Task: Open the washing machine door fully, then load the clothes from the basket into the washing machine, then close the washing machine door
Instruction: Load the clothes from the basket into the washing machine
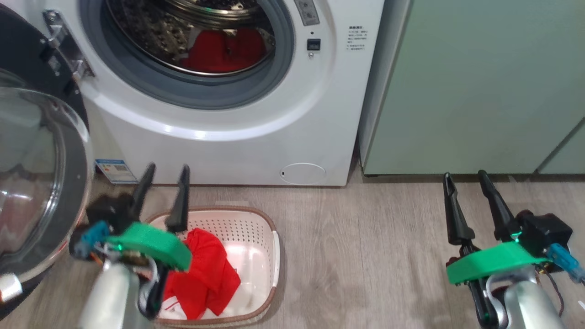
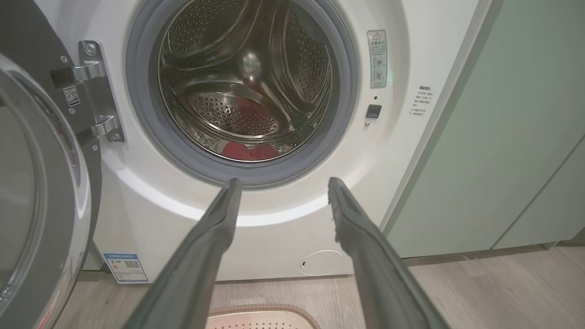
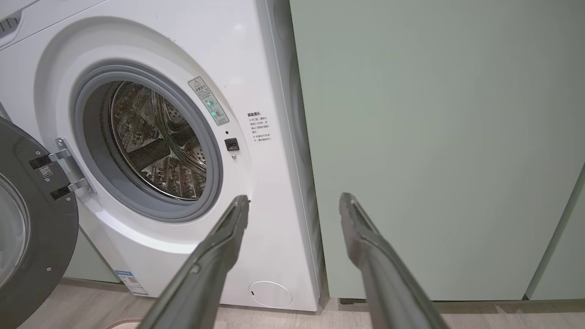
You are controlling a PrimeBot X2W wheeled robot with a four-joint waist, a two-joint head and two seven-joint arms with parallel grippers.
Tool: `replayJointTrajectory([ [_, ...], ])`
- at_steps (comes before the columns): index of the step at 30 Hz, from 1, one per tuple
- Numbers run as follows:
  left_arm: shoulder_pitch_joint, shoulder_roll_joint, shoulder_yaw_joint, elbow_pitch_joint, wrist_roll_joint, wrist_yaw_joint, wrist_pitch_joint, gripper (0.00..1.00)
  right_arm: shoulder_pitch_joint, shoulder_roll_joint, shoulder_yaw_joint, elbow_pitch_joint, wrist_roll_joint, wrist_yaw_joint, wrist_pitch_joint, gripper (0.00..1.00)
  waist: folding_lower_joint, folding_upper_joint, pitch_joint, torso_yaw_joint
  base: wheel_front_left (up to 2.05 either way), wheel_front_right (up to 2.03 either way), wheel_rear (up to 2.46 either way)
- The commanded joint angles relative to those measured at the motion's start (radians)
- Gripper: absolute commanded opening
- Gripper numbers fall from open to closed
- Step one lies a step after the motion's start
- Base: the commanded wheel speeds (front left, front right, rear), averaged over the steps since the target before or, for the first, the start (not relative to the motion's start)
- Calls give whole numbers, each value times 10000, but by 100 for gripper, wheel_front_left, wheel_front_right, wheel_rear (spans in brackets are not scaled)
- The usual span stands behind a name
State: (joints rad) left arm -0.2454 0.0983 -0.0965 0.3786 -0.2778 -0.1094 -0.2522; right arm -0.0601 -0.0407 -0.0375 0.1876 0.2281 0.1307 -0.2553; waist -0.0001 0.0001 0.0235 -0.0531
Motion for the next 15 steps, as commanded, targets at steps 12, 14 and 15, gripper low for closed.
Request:
replayJointTrajectory([
  [12,1493,-461,735,-2430,690,253,-95,100,87,-95,253,-420,53,0,-65,100,1,-1,-176,91,0,0,0],
  [14,1695,-472,725,-2722,453,409,-95,100,117,-95,219,-420,121,0,-65,100,1,-1,-179,82,0,0,0],
  [15,1842,-475,632,-2973,381,592,-95,100,135,-95,197,-425,163,0,-65,100,1,-1,-179,74,0,0,0],
])
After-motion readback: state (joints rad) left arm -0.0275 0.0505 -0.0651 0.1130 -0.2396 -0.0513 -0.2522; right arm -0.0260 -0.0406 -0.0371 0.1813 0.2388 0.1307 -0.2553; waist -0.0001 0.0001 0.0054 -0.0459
